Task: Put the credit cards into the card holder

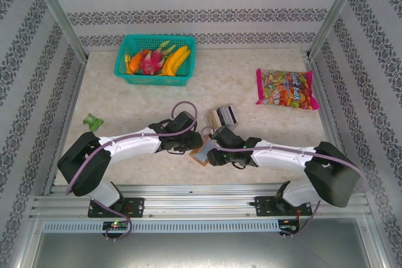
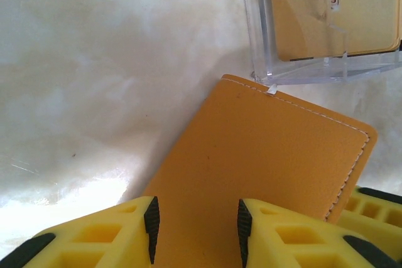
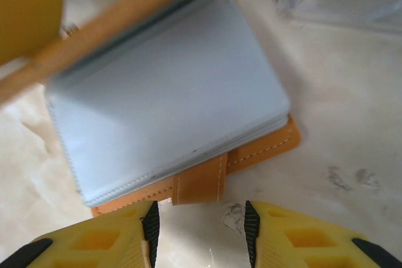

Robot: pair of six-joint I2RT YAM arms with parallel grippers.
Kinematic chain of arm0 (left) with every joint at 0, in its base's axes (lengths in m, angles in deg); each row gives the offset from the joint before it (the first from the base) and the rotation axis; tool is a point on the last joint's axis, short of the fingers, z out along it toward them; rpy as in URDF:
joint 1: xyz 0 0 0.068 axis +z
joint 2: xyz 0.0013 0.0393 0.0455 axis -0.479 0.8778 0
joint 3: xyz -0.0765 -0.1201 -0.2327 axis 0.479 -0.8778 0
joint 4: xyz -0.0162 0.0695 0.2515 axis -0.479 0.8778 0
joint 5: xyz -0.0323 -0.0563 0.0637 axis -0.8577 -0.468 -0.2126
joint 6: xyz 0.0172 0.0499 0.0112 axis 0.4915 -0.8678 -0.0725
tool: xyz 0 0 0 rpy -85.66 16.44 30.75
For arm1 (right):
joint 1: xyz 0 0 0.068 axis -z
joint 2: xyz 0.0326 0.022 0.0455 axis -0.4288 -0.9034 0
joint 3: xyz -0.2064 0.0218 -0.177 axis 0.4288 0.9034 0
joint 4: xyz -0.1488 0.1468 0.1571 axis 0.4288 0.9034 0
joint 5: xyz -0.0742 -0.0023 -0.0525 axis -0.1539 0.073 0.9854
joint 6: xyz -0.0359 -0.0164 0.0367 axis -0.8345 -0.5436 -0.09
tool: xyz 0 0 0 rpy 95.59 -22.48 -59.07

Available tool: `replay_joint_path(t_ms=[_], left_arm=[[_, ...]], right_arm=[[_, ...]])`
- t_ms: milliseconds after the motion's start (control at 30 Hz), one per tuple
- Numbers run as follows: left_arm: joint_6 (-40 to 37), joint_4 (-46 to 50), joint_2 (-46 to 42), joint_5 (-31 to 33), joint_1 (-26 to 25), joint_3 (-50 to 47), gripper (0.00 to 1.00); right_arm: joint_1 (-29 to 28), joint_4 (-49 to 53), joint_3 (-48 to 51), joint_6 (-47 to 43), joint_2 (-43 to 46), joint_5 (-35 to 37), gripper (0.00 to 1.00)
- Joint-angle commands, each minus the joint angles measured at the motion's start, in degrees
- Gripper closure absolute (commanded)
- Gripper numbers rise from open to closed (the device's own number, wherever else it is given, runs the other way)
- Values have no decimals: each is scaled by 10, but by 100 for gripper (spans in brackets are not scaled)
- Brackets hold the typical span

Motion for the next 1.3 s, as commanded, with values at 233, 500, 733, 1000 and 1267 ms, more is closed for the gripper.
replay_joint_path(t_ms=[233, 500, 733, 1000, 1267], left_arm=[[-5, 16, 9, 5, 4, -10, 59], [-2, 9, 19, 3, 4, -14, 59], [-5, -1, 24, -7, 12, -21, 59], [-4, -11, 32, -15, 15, -26, 59], [-13, -19, 49, -21, 23, -30, 59]], right_arm=[[-33, -23, -29, -18, -45, 70, 52], [-32, -67, -13, -10, -38, 45, 50], [-35, -73, -26, 5, -90, 79, 52], [-56, -60, -47, 5, -113, 163, 73], [-39, -107, 3, 23, -29, 146, 92]])
